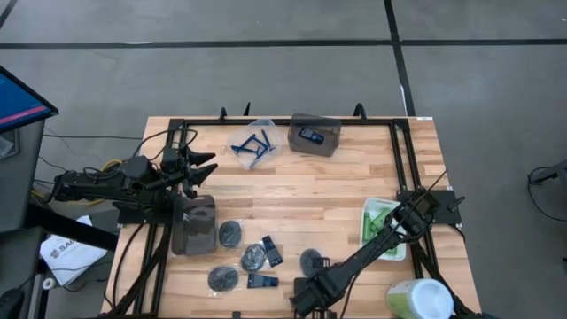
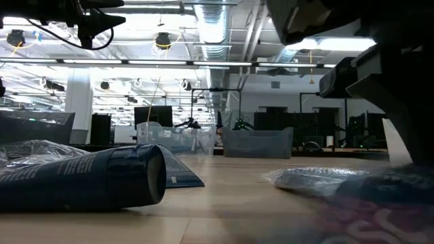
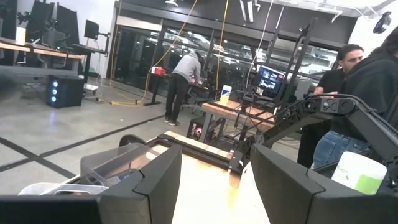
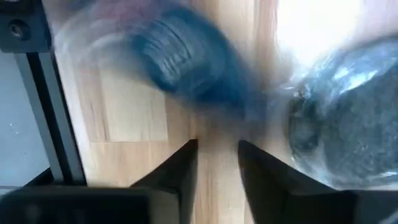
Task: Pick & Place Travel size toiletries
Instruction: Put the blue shave cream into the top black bin
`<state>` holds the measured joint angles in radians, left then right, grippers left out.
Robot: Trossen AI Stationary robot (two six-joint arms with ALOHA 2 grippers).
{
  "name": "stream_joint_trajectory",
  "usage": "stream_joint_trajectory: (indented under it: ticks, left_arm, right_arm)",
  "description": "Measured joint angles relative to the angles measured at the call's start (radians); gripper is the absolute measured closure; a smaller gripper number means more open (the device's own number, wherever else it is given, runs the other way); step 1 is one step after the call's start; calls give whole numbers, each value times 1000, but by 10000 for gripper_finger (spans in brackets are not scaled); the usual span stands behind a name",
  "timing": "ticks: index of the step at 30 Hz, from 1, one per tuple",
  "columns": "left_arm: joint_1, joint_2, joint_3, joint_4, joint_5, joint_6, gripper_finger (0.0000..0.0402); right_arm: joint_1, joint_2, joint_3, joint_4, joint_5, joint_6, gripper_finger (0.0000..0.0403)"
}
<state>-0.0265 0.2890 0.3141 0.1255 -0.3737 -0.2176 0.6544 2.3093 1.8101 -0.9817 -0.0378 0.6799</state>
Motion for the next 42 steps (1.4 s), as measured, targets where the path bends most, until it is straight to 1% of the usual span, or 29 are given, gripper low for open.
stream_joint_trajectory:
  ticks: [1, 3, 5, 7, 10, 14, 17, 20, 22, 24, 26, 28, 31, 35, 39, 42]
  left_arm:
    - [0, 0, 0, 2, 0, 0, 211]
    - [0, 0, 0, 4, 0, 0, 211]
    - [0, 0, 0, 5, 0, 0, 211]
    - [0, 0, 0, 6, 0, 0, 211]
    - [0, 0, 0, 7, 0, 0, 211]
    - [0, 0, 0, 13, 0, 0, 211]
    - [0, 0, 0, 13, 0, -1, 211]
    - [0, 0, 0, 14, 0, -1, 211]
    - [0, 0, 0, 15, 0, -1, 211]
    - [0, 0, 0, 16, 0, -4, 211]
    - [0, 0, 0, 17, 0, -5, 211]
    - [0, 0, 0, 19, 0, -5, 211]
    - [0, 0, 0, 19, 0, -8, 211]
    - [0, 0, 0, 20, 0, -9, 211]
    - [0, 0, 0, 21, 0, -9, 211]
    - [0, 0, 0, 23, 0, -9, 211]
  right_arm:
    - [0, 1, 1, 0, -1, -1, 304]
    - [0, 1, 1, -3, -5, -1, 311]
    - [0, -3, 0, -5, -6, -2, 309]
    - [0, -4, 1, -5, -9, -6, 298]
    - [-1, -2, 27, -37, -13, -10, 268]
    - [0, -3, 58, -44, -12, -11, 217]
    - [-1, -3, 100, -44, -6, -43, 179]
    - [-7, -4, 130, -44, 11, -40, 153]
    - [-21, -4, 139, -43, 9, 31, 147]
    - [-42, -4, 153, -43, 2, 138, 146]
    - [-66, -5, 167, -26, -29, 248, 145]
    - [-91, -5, 172, 26, -65, 356, 145]
    - [-109, -5, 172, 123, -73, 500, 145]
    - [-114, 1, 173, 205, -65, 606, 145]
    - [-114, 2, 162, 206, -41, 682, 145]
    - [-114, 3, 157, 173, -34, 723, 145]
